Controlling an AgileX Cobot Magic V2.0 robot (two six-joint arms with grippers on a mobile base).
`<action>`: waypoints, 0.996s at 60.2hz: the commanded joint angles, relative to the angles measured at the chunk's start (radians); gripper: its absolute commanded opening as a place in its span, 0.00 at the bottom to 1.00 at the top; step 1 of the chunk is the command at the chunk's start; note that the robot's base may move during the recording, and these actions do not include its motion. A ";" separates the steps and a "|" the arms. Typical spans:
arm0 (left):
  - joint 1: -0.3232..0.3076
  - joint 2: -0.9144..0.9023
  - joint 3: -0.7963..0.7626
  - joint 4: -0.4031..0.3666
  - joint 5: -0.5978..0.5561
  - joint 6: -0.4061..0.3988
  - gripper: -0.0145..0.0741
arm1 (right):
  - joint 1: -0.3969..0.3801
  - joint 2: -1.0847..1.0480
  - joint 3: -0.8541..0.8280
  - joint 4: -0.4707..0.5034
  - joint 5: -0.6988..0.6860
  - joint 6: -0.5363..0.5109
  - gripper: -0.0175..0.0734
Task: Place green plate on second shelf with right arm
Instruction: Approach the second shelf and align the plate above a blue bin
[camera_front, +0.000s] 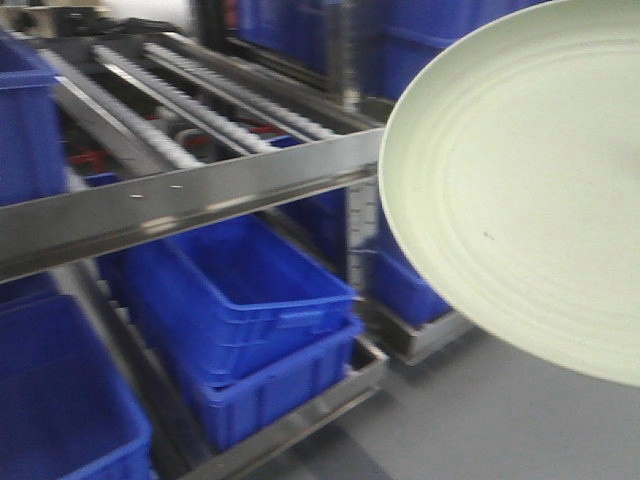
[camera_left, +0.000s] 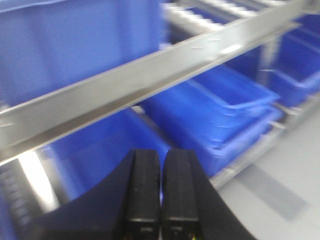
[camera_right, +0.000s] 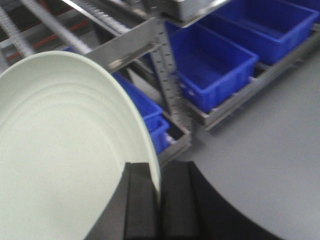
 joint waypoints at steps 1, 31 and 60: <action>-0.005 -0.021 0.040 0.002 -0.072 0.001 0.30 | -0.005 -0.001 -0.033 0.005 -0.112 -0.001 0.25; -0.005 -0.021 0.040 0.002 -0.072 0.001 0.30 | -0.005 -0.001 -0.033 0.005 -0.112 -0.001 0.25; -0.005 -0.021 0.040 0.002 -0.072 0.001 0.30 | -0.005 -0.001 -0.033 0.005 -0.112 -0.001 0.25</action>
